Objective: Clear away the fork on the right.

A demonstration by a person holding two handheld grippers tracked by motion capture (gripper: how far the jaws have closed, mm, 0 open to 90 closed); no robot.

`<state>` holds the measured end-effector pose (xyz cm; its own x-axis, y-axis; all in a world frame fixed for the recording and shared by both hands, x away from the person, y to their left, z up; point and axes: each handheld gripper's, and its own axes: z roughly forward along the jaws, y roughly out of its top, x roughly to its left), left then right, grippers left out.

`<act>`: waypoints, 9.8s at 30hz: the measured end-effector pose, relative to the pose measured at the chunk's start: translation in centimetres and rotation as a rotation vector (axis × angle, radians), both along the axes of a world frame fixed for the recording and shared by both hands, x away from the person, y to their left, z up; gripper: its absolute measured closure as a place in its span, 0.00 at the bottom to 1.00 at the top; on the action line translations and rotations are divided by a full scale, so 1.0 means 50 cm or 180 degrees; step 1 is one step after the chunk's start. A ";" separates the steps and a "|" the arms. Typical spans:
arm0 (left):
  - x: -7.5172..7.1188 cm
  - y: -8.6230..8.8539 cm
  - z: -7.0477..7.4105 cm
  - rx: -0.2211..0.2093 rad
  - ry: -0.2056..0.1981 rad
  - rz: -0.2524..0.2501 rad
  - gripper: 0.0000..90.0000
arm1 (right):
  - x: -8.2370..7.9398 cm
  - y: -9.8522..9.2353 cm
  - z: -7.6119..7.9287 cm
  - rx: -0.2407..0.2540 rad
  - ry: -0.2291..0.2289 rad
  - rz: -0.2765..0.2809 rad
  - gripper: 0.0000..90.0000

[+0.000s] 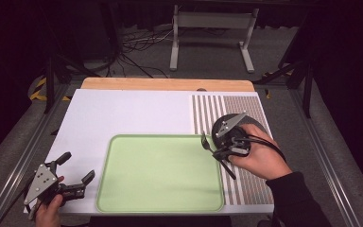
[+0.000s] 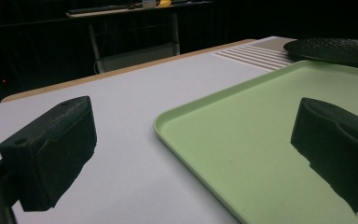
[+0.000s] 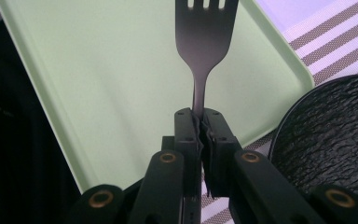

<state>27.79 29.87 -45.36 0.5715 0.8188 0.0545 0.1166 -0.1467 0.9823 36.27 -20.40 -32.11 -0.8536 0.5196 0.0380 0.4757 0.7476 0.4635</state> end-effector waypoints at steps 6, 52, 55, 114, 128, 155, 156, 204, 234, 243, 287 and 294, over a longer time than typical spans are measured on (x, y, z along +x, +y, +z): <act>0.000 0.000 0.000 -0.0004 0.0001 -0.0005 0.01 | 0.002 0.029 0.003 0.0074 0.0077 -0.0349 0.95; 0.001 0.001 0.000 -0.0023 0.0002 -0.0033 0.01 | 0.047 0.117 -0.053 -0.0204 0.0630 -0.1586 0.95; 0.001 0.000 0.000 -0.0021 0.0009 -0.0030 0.01 | 0.049 0.119 -0.061 -0.0223 0.0676 -0.1593 0.95; 0.001 0.000 0.000 -0.0028 0.0002 -0.0037 0.01 | 0.071 0.126 -0.172 -0.0352 0.0925 -0.1597 0.94; 0.001 0.000 0.000 -0.0018 0.0006 -0.0037 0.01 | 0.065 0.138 -0.151 0.0225 0.0132 -0.0854 0.31; 0.002 -0.001 0.000 -0.0024 0.0001 -0.0044 0.01 | 0.093 0.161 -0.201 0.0224 -0.0194 -0.0263 0.98; 0.001 -0.001 0.000 -0.0020 0.0006 -0.0048 0.01 | 0.094 0.161 -0.203 0.0216 -0.0189 -0.0261 0.99; 0.002 -0.002 0.000 -0.0022 0.0007 -0.0044 0.01 | 0.114 0.116 -0.222 0.0029 -0.0322 -0.0528 1.00; 0.004 -0.003 -0.001 -0.0018 0.0020 -0.0051 0.01 | 0.117 0.065 -0.218 -0.0035 -0.0306 -0.0786 1.00; 0.005 -0.003 -0.001 -0.0015 0.0023 -0.0059 0.01 | 0.116 0.059 -0.218 -0.0048 -0.0318 -0.0825 1.00; 0.003 0.002 -0.001 -0.0063 0.0024 0.0020 0.01 | -0.033 -0.141 -0.077 0.1479 -0.1454 -0.0697 0.14; 0.004 0.001 -0.002 -0.0052 0.0038 0.0017 0.01 | -0.052 -0.189 -0.099 0.1713 -0.1627 -0.0705 0.12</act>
<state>27.99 29.90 -45.47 0.5675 0.8227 0.0342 0.1291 -0.1299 0.9831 33.69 -29.84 -37.07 -0.7113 0.7019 -0.0373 0.2170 0.2697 0.9382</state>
